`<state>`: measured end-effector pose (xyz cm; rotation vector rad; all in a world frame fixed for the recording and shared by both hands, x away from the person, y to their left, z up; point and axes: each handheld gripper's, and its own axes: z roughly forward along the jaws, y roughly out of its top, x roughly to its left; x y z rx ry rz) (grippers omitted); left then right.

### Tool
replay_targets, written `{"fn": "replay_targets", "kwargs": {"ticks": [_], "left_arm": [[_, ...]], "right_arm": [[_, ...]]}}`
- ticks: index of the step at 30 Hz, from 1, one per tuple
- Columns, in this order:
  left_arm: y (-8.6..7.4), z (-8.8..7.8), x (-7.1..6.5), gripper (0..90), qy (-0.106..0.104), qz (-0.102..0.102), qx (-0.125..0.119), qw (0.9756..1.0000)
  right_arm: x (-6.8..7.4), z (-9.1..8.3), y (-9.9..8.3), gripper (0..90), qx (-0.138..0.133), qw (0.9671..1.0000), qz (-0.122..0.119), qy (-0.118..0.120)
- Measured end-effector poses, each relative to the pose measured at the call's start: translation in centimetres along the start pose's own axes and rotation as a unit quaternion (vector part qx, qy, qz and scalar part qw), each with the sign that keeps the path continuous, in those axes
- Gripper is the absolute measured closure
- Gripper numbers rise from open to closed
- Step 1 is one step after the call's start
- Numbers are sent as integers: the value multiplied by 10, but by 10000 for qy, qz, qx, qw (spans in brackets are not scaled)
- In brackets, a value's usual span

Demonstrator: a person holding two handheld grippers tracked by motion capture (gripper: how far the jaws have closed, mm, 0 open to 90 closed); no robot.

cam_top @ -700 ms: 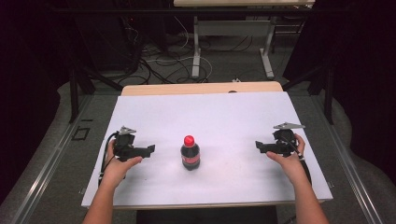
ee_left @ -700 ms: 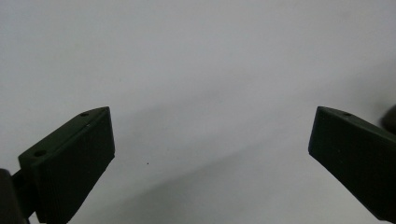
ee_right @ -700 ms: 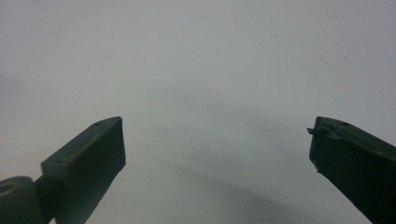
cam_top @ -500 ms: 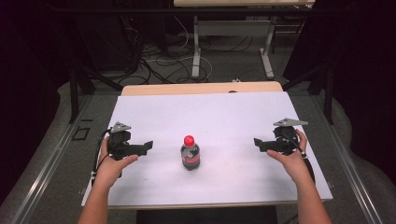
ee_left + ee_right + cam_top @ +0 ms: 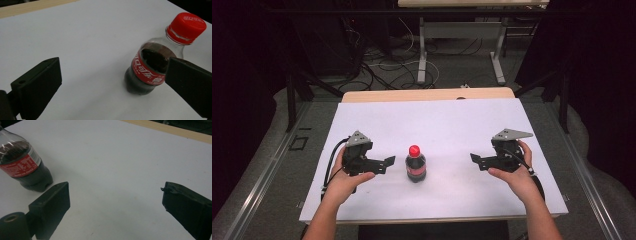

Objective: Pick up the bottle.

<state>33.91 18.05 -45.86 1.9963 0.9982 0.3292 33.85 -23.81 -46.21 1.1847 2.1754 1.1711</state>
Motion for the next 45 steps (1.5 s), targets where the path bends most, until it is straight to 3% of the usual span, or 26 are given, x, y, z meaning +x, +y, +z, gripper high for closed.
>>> {"fn": "replay_targets", "kwargs": {"ticks": [4, 8, 20, 22, 25, 30, 38, 41, 45], "left_arm": [[-2, 7, -6, 7, -89, -12, 37, 10000], [-5, 16, -13, 6, -203, 126, 158, 9996], [-11, 46, -40, 40, -425, 602, 156, 9972], [-12, 52, -44, 47, -457, 578, 139, 9972], [-12, 58, -47, 94, -421, 695, 188, 9965], [-14, 70, -49, 158, -452, 637, 145, 9968], [-18, 76, -50, 203, -448, 740, 216, 9960], [-20, 76, -52, 281, -428, 776, 193, 9959], [-22, 76, -52, 289, -415, 812, 82, 9958]], "right_arm": [[6, -3, 0, 95, -66, 9999, -87, -1], [9, -3, -1, 105, -46, 9999, -92, 61], [17, 5, -9, 149, 31, 9997, -164, 181], [16, 6, -9, 149, 38, 9997, -174, 184], [18, 7, -10, 150, 11, 9997, -180, 187], [19, 8, -11, 151, 46, 9995, -203, 235], [18, 9, -12, 150, 67, 9996, -179, 223], [19, 10, -12, 150, 47, 9996, -167, 240], [20, 11, -12, 150, 83, 9994, -207, 247]]}}
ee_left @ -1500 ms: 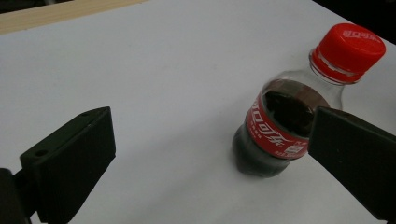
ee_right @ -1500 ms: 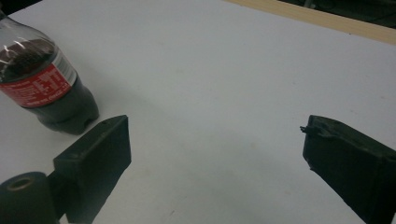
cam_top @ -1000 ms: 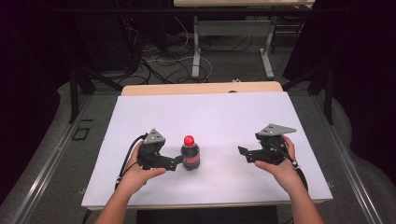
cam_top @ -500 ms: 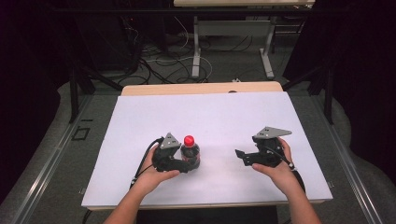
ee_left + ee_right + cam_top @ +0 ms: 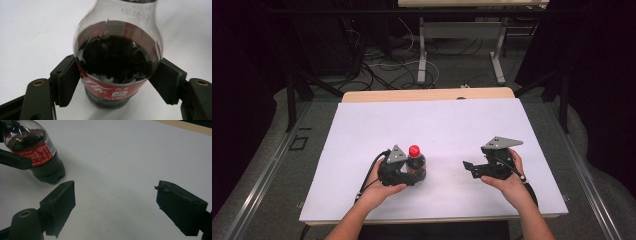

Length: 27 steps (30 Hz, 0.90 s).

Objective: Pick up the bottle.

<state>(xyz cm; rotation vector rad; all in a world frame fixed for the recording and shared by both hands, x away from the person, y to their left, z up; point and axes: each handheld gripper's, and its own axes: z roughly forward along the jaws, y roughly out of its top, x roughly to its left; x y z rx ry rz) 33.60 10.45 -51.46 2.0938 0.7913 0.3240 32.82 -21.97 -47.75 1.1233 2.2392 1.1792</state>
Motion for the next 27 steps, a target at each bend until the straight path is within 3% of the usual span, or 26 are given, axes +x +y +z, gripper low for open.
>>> {"fn": "replay_targets", "kwargs": {"ticks": [10, 12, 16, 18, 20, 27], "left_arm": [[1, -2, 0, 304, -27, 151, 13, 9999], [1, -3, 0, 304, -37, 137, 71, 9999], [0, -4, 0, 305, 41, -85, -26, 10000], [1, -7, 1, 305, 37, -72, -33, 10000], [3, -10, 1, 305, 60, -148, -113, 9998], [7, -22, 0, 306, 155, -91, 59, 9998]], "right_arm": [[5, 3, 0, 157, 2, 10000, -5, 71], [7, 3, 1, 158, -14, 9999, -16, 98], [12, 3, 4, 162, -134, 9998, -74, 123], [13, 3, 5, 167, -153, 9997, -109, 135], [17, 2, 8, 186, -165, 9995, -192, 182], [42, 3, 29, 288, -393, 9967, -448, 543]]}}
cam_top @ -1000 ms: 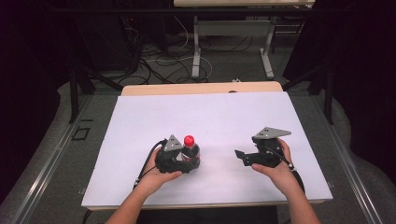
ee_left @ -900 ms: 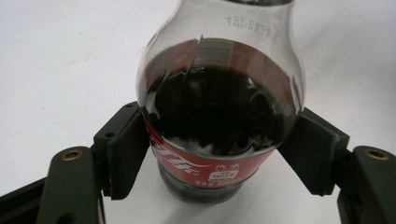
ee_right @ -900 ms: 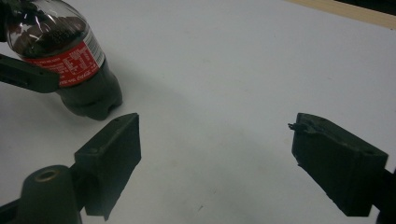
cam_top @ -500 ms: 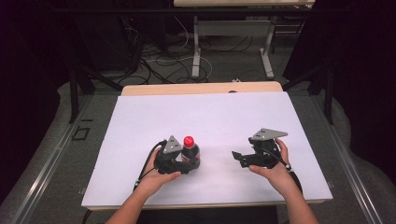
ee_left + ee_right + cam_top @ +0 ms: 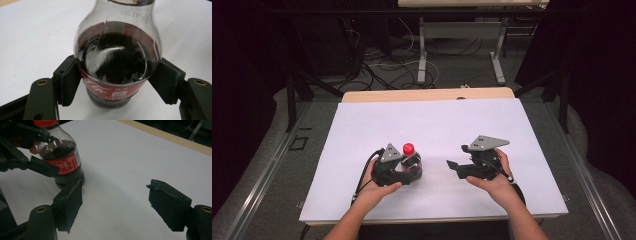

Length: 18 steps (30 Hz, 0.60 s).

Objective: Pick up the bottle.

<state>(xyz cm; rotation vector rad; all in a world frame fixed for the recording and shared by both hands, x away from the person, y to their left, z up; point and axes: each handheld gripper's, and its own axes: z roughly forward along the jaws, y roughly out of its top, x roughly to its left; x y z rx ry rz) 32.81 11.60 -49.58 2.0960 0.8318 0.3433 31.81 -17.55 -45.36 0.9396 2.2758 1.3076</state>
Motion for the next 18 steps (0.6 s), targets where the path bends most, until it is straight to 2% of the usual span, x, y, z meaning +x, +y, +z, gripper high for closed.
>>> {"fn": "replay_targets", "kwargs": {"ticks": [1, 3, 5, 6, 8, 9, 10, 13, 14, 18], "left_arm": [[0, -2, 0, 305, 39, -63, 5, 10000], [0, -3, 0, 306, 61, -64, 13, 10000], [0, -5, 0, 305, 89, -44, 18, 9999], [0, -6, 0, 305, 35, -29, 40, 10000], [0, -7, 0, 305, 92, 1, 67, 9999], [0, -7, 0, 305, 83, 18, 72, 9999], [-1, -7, -1, 305, 84, -7, 29, 10000], [0, -9, -1, 305, 4, 21, 202, 9998], [-1, -8, -3, 305, 65, 9, 123, 9999], [-1, -8, -6, 305, 47, 60, 122, 9999]], "right_arm": [[2, 1, 4, 304, -36, 10000, -33, 67], [6, 2, 7, 317, -69, 9999, -7, 139], [10, 5, 14, 334, -114, 9996, -62, 254], [12, 6, 18, 347, -139, 9994, -91, 296], [17, 9, 24, 381, -199, 9989, -153, 395], [22, 12, 30, 394, -212, 9982, -181, 525], [24, 14, 33, 396, -218, 9981, -220, 539], [29, 18, 38, 398, -210, 9975, -245, 625], [33, 21, 42, 409, -216, 9968, -260, 726], [40, 23, 47, 438, -221, 9959, -356, 798]]}}
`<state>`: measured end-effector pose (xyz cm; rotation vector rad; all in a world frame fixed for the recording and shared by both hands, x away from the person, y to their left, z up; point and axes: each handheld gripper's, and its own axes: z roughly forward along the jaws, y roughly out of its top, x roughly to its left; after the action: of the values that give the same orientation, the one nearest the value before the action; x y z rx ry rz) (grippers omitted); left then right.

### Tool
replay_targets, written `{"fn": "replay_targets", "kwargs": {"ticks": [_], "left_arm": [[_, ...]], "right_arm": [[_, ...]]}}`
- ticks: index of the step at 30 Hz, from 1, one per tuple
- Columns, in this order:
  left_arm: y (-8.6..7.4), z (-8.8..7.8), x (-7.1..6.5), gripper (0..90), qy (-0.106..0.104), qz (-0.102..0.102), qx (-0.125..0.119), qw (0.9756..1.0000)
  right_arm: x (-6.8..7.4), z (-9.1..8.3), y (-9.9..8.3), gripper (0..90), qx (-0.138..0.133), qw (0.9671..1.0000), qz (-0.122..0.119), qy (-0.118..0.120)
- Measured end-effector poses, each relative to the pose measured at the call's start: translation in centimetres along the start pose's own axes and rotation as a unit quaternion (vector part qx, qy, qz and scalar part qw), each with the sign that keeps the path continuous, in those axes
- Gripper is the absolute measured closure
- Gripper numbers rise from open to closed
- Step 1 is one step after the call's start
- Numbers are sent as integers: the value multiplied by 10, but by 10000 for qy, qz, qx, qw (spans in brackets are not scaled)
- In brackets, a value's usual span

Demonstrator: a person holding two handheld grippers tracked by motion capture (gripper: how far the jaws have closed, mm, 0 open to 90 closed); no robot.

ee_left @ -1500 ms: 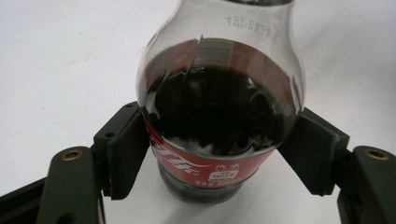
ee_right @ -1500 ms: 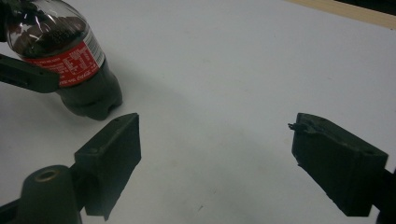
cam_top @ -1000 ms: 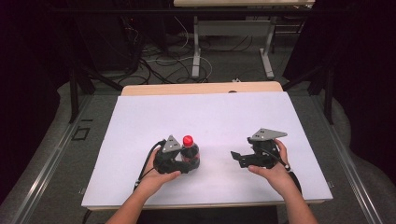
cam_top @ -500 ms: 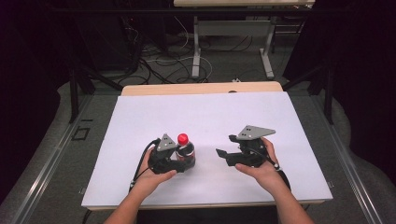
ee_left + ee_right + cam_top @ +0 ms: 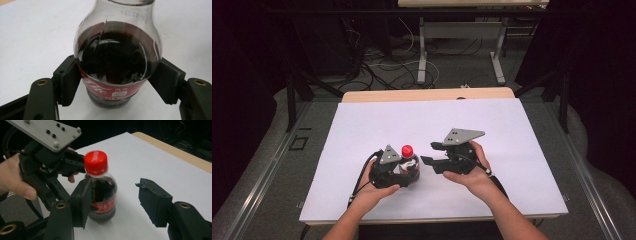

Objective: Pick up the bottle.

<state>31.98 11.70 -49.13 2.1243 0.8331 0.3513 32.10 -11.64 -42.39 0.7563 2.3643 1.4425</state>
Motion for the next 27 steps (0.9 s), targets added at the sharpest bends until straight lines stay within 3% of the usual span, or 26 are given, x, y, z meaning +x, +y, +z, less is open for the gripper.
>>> {"fn": "replay_targets", "kwargs": {"ticks": [8, 14, 27], "left_arm": [[3, 1, -12, 305, -226, 119, 35, 9997], [6, 3, -24, 305, -415, 267, 35, 9988], [8, 7, -34, 305, -607, 307, 142, 9976]], "right_arm": [[14, 8, 11, 479, -92, 9997, -242, 32], [18, 10, 11, 517, -76, 9998, -179, 29], [23, 12, 7, 600, -77, 9997, -243, -21]]}}
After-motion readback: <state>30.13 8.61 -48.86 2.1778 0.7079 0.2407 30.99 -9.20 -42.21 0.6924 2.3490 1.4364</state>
